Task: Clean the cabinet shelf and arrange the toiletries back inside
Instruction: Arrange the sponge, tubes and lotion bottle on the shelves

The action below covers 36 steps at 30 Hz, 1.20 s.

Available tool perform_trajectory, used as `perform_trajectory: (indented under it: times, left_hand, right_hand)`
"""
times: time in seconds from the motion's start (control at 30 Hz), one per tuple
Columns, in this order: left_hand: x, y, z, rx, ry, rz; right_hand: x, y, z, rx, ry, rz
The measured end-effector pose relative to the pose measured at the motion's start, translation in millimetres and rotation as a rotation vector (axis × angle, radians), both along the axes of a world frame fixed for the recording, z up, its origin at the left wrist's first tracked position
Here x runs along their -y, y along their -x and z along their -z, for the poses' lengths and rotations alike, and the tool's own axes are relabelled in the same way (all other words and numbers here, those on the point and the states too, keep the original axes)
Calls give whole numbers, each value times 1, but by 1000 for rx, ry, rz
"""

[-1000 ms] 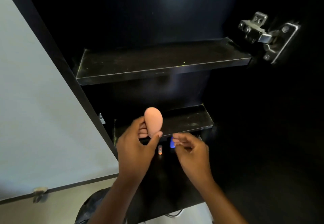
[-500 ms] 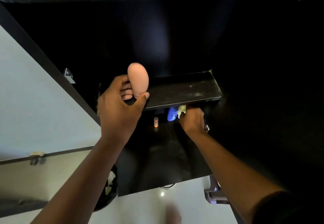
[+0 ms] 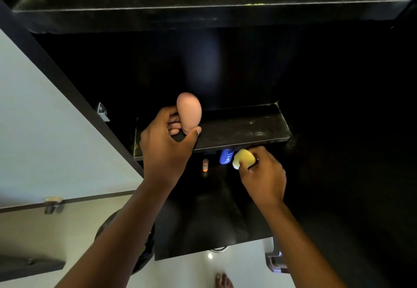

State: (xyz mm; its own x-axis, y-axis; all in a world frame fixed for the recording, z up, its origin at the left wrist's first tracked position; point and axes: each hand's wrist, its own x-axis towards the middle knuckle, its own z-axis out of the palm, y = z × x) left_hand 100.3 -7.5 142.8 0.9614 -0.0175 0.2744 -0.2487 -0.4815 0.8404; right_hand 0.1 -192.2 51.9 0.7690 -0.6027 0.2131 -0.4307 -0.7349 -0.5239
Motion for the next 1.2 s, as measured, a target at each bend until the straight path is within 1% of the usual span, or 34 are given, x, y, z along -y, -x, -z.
perform_trajectory:
  times: [0.1,0.17,0.23,0.33,0.47,0.63,0.9,1.07,1.2]
  left_hand:
    - [3,0,-1,7,-8,2]
    - [5,0,-2,2,-4,5]
    - [5,0,-2,-1,4,9]
    - [6,-1,-2,3,5,10]
    - [7,-5,-2,-3,8,-3]
    - [7,-9,0,-12,-8,-35]
    - [13,-8,8,-21,-10,-96]
    - [15,-11,11,-13,-6,-113]
    - [17,-12,12,-7,3,-130]
  right_hand:
    - [-18,23,-35,318,-67,-100]
    - [-26,26,-61,475,-105,-151]
    - [-27,19,-83,561,-132,-163]
    - [-20,-5,-106,622,-230,-158]
    - [-10,-32,-114,598,-298,-184]
    - [1,-47,-106,545,-331,-153]
    - [5,-55,-94,544,-346,-156]
    - [7,-54,-87,508,-408,-171]
    - [6,-53,-83,465,-390,-166]
